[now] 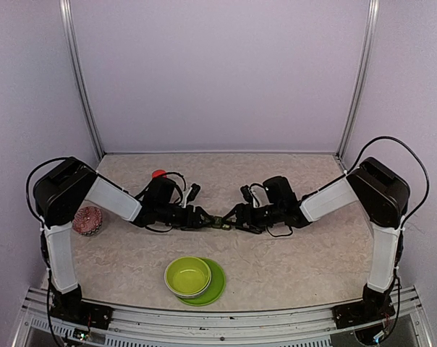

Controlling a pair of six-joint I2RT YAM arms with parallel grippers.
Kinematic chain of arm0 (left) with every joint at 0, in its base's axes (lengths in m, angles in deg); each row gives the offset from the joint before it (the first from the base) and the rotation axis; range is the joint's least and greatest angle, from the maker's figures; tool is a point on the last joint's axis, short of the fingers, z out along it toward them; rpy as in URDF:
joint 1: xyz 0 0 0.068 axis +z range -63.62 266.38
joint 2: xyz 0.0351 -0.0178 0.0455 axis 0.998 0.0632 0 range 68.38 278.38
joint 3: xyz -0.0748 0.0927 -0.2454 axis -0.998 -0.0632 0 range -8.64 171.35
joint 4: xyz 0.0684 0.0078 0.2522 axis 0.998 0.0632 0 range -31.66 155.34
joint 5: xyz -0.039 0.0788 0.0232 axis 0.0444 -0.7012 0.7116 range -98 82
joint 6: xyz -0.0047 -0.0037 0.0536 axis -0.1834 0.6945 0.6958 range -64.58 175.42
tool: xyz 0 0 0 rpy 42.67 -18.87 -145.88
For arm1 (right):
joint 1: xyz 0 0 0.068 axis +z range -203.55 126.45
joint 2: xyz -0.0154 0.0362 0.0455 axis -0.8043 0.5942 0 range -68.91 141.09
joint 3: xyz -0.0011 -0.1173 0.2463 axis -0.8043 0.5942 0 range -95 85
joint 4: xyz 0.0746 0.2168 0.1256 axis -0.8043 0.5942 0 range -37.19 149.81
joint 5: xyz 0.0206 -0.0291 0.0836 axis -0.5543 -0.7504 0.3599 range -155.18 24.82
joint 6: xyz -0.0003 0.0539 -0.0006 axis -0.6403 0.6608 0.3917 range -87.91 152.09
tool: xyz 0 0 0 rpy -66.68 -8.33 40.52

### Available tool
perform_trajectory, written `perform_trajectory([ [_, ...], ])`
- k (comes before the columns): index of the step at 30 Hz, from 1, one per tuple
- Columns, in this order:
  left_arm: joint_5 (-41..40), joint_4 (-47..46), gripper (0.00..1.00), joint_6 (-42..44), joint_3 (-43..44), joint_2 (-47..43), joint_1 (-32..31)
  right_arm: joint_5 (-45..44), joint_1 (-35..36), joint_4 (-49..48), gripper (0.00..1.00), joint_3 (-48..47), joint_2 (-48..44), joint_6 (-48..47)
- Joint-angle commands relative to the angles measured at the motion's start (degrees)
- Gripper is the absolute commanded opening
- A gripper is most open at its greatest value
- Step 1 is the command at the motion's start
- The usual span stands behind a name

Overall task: Sort the pills into containers
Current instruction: Move the pill container to the center of the board.

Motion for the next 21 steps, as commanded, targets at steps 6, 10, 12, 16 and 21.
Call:
perform_trajectory([
  [6, -3.7, 7.5, 0.76, 10.0, -0.2, -3.2, -0.3, -0.3, -2.0, 2.0, 0.82, -2.2, -0.1, -2.1],
  [10, -8.9, 9.3, 0.94, 18.2, -0.1, -4.6, -0.3, 0.5, -2.0, 3.2, 0.83, -2.9, -0.1, -3.6],
  [12, -10.5, 9.8, 0.99, 22.1, 0.3, -5.0, -0.4, 0.9, -2.0, 3.3, 0.83, -2.7, -0.4, -4.1],
  [16, -11.9, 10.7, 0.99, 30.8, 1.0, -5.0, -1.3, 1.0, -2.0, 3.5, 0.83, -1.6, -1.3, -5.4],
  [21, -10.8, 14.3, 0.99, 43.5, 2.9, -5.2, -2.4, 1.1, -2.0, 3.7, 0.83, -0.3, -2.9, -6.9],
])
